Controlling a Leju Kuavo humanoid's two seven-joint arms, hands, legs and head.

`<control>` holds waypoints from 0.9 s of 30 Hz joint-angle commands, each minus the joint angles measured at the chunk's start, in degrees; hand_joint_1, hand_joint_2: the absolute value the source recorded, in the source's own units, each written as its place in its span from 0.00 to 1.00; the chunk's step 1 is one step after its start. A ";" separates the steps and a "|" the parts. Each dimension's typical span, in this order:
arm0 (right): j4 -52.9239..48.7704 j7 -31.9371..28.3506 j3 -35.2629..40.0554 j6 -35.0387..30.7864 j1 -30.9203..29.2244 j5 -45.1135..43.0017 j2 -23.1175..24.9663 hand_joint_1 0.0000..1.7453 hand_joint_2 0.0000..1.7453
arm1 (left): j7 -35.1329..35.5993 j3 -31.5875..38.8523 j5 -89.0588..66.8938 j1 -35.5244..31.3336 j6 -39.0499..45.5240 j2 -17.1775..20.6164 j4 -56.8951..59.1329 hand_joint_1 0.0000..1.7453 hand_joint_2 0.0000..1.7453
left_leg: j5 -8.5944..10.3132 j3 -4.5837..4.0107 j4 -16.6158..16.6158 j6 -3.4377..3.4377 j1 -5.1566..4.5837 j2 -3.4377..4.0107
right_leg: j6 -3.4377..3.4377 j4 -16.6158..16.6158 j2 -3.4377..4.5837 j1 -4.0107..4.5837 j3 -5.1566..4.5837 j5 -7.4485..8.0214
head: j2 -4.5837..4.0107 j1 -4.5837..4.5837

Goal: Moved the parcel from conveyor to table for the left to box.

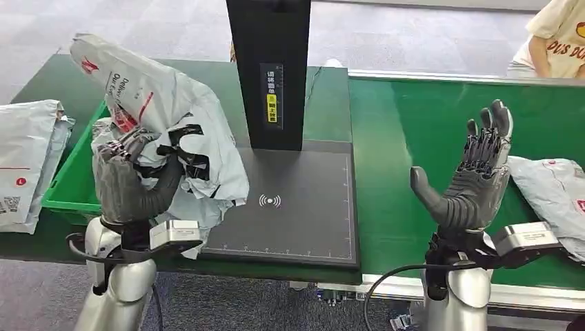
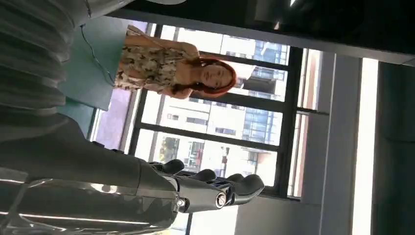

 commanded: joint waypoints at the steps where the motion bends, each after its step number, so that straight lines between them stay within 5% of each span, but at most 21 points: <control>1: 3.32 -0.08 0.60 -0.32 -1.56 -0.84 -0.33 0.00 1.00 | 1.96 0.29 -8.00 -0.97 2.70 4.48 -5.36 1.00 1.00 | -0.04 0.15 -0.08 -0.05 0.02 0.20 | -0.10 -0.07 0.16 0.03 0.09 0.01 | 0.00 0.00; 9: 4.48 -1.63 2.95 -0.89 -0.36 -2.17 -1.40 0.00 1.00 | 7.13 3.22 -13.47 -5.19 3.78 9.85 -6.42 1.00 1.00 | -0.01 0.07 -0.04 -0.05 0.04 0.09 | -0.09 -0.02 0.07 0.06 0.04 -0.01 | 0.00 0.00; 19: 8.38 -1.72 6.42 -0.34 -3.65 -1.85 -2.13 0.00 1.00 | 26.09 15.48 -17.37 -38.02 -16.90 8.71 53.15 1.00 1.00 | 0.31 0.07 -0.04 -0.16 0.06 -0.10 | -0.22 0.04 -0.13 0.06 0.05 0.21 | 0.00 -0.02; 27: 11.48 -1.80 6.50 0.56 -5.54 -1.31 -1.65 0.00 1.00 | 34.07 16.81 -21.37 -42.17 -26.41 9.94 69.34 1.00 1.00 | 0.29 0.21 -0.13 -0.15 0.05 0.23 | -0.25 0.00 0.20 0.06 0.08 0.27 | 0.00 0.00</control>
